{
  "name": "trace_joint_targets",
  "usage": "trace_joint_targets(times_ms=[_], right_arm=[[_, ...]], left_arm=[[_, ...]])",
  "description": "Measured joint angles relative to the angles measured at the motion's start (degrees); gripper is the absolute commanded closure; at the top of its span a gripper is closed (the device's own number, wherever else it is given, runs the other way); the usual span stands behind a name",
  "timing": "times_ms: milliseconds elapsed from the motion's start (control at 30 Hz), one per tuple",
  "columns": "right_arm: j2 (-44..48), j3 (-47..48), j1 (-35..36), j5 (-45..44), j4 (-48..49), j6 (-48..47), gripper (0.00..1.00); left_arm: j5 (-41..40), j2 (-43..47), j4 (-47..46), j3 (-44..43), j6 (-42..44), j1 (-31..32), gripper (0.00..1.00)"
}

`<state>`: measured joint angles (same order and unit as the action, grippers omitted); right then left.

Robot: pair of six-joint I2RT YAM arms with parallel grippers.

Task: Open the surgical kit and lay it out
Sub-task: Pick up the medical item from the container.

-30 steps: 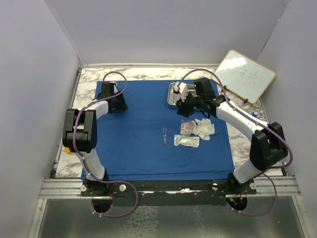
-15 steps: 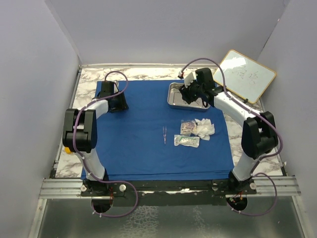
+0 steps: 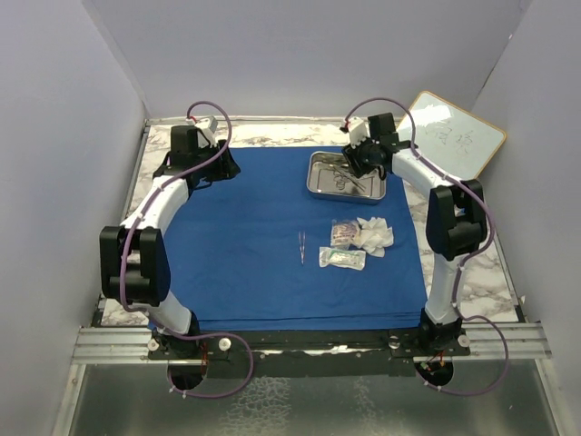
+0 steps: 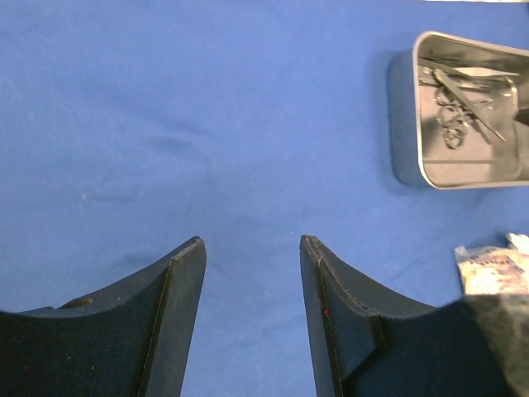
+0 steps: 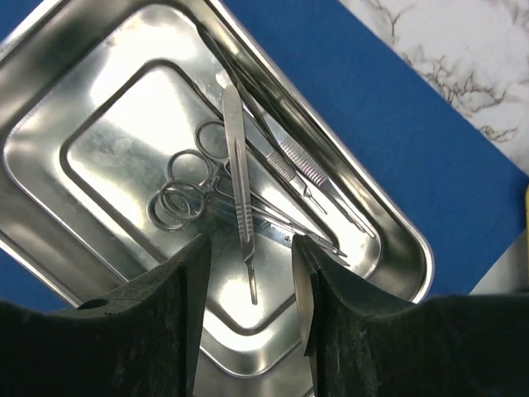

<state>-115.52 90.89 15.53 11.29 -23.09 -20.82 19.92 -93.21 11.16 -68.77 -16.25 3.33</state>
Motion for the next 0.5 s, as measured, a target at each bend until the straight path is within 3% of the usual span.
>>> trace_joint_targets(times_ms=[500], right_arm=[[-6.82,3.82,-1.97,4.15,-7.58,-3.52,0.59]], left_arm=[[6.27,3.10,-0.57,1.07,1.81,0.00,0.47]])
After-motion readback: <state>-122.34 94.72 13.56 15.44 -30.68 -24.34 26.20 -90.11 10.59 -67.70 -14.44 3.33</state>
